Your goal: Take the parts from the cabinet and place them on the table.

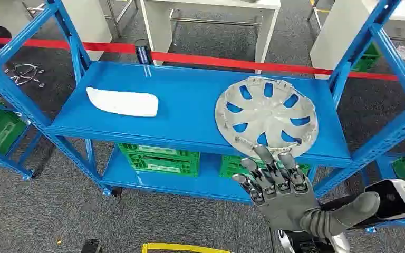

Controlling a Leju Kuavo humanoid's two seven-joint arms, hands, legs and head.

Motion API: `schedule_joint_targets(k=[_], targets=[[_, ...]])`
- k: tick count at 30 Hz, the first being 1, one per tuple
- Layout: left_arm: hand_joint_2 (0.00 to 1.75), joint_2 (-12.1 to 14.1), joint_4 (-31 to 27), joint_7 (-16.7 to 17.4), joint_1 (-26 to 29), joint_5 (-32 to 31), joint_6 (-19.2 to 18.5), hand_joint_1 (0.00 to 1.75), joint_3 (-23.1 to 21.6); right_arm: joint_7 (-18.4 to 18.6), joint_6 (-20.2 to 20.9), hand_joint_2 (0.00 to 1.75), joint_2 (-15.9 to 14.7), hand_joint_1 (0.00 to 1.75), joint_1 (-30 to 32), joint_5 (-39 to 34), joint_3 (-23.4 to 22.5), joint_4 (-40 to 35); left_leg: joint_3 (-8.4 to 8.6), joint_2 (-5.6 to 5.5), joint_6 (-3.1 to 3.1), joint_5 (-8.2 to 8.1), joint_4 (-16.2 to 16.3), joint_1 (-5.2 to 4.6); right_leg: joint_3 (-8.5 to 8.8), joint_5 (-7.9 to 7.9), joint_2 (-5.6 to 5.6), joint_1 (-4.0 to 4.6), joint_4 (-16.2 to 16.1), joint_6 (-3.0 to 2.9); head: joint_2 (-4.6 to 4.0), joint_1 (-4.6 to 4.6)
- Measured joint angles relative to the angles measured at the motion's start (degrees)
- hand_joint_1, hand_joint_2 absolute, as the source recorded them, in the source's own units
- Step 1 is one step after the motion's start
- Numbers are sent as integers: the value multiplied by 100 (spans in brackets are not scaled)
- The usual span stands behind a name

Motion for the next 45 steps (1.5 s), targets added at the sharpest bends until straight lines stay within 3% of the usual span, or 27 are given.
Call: schedule_joint_targets(k=[2,3,4,5,6,8,9,11,13,15,18,20,22,23,24,25,28,30,31,33,35,36,38,39,41,43,45], targets=[[0,0,0,0,-10,-2,-2,0,0,0,0,0,0,0,2,0,-4,-2,17,2,44,-18,0,-7,-437,-317,-2,-9,833,-42,0,2],[0,-2,0,0,-11,-4,-2,0,0,0,0,175,0,0,10,0,-2,-2,18,2,58,-32,0,-17,-713,-461,-2,-12,1302,-45,0,0],[0,-2,0,0,-9,-4,-2,0,0,0,0,175,0,0,9,-7,-4,-2,22,0,61,-48,2,-21,-906,-501,-4,-13,1591,-18,0,0],[0,-2,0,0,-7,-2,-2,0,0,0,0,175,0,0,8,-13,-4,-2,42,-10,56,-64,2,-21,-939,-417,-5,-13,1551,28,0,-2],[0,-2,0,0,-8,-4,-2,0,0,0,0,175,0,0,0,-22,-4,-2,68,-19,47,-86,4,-21,-831,-242,-7,-14,1259,85,0,2],[0,-7,-13,0,-7,-2,-2,0,0,0,-4,175,2,0,-34,-57,-4,-2,145,-37,12,-143,11,-20,-362,239,-23,-18,199,176,0,2],[0,-9,-20,0,-11,-4,-2,0,0,4,-15,175,2,0,-58,-61,-4,-2,150,-42,-18,-169,16,-31,-203,357,-46,-15,-208,144,0,9],[0,-7,-28,0,-17,-4,20,0,0,22,-26,175,24,0,-83,-77,-2,-4,144,-50,-69,-222,52,-77,-151,370,-32,4,-222,14,0,-7],[0,-13,-52,2,-4,-24,35,0,0,39,-65,175,22,0,-108,-81,-2,-4,158,-48,-119,-229,36,-60,-153,362,-29,23,-226,-45,0,2],[0,-9,-87,0,-1,-33,44,0,0,48,-105,175,28,0,-147,-65,0,-7,88,-36,-201,-356,198,-40,-102,357,-31,-35,-250,-119,0,-11],[0,5,-98,11,16,-50,79,0,7,105,-284,175,22,0,-182,170,-4,-2,-570,-12,-281,-937,1509,-1,-66,320,-33,-26,-250,-178,0,-31],[0,-4,-114,24,52,-79,79,0,7,144,-472,175,22,0,-182,508,-20,7,-829,-11,-288,-944,1890,18,-48,308,-29,-16,-250,-190,0,-31],[0,-2,-131,26,70,-105,70,0,13,144,-735,175,13,0,-205,924,-57,22,-552,-9,-241,-451,1181,18,-12,291,-14,5,-250,-188,0,-31],[0,-2,-133,26,69,-109,55,0,24,142,-890,175,7,0,-227,1212,-72,24,-285,-9,-188,-169,613,2,9,287,-5,17,-251,-183,0,-31],[0,4,-138,26,68,-122,42,0,28,121,-1030,175,-2,0,-255,1485,-83,33,-75,-6,-110,-31,165,-32,18,285,-5,10,-254,-182,0,-26],[0,18,-138,26,66,-142,28,0,26,101,-1183,175,-11,0,-294,1824,-101,50,-29,23,-71,-109,88,-58,-1,276,-4,58,-254,-158,0,-18],[0,18,-157,28,76,-188,20,0,28,90,-1533,175,-66,0,-387,2543,-157,127,-44,17,-43,-92,68,-103,-7,291,-10,4,-277,-87,0,-26],[0,4,-171,33,73,-219,-9,0,28,83,-1769,175,-112,0,-463,3059,-181,166,95,31,4,14,-128,-32,-28,250,-26,17,-233,-49,0,-24],[0,-13,-181,37,59,-225,-26,0,28,61,-1890,175,-177,0,-521,3385,-182,205,108,28,31,30,-151,-36,-135,124,-25,20,-18,-54,0,-13],[0,-26,-186,57,36,-245,-55,0,28,22,-2075,175,-243,0,-595,3883,-166,280,101,27,36,32,-150,-36,-569,-250,-25,-11,892,-87,0,-13],[0,-48,-186,103,39,-304,-103,0,24,-15,-2302,175,-357,0,-651,4458,-138,383,97,23,33,26,-140,-31,-858,-364,-27,-35,1448,-26,0,-11],[0,-65,-186,135,36,-337,-146,0,20,-24,-2460,175,-448,0,-739,4902,-77,465,100,22,26,21,-136,-22,-805,-263,-30,-63,1306,44,0,-15],[0,-90,-186,162,11,-352,-192,0,11,-83,-2725,175,-594,0,-890,5471,13,570,100,6,-32,-17,-79,8,-331,162,-44,-125,315,222,0,-15],[0,-94,-186,177,5,-369,-205,0,4,-122,-2875,175,-668,0,-955,5724,58,614,90,-2,-82,-55,-24,7,-98,301,-61,-156,-160,269,0,-7],[0,-83,-184,201,-10,-411,-212,0,-9,-223,-3238,175,-801,0,-1083,6284,207,712,37,-5,-142,-96,57,-34,-79,274,-21,-128,-185,113,0,-26],[0,-96,-184,238,-13,-435,-208,0,-46,-317,-3760,175,-1007,0,-1141,7013,360,789,38,-11,-168,-84,41,-11,-89,259,-21,-91,-167,53,0,-15],[0,-98,-186,265,-14,-450,-199,0,-66,-367,-4132,175,-1155,0,-1194,7502,470,837,-5,-7,-218,-163,108,22,-59,271,-22,-133,-186,-6,0,-20]])
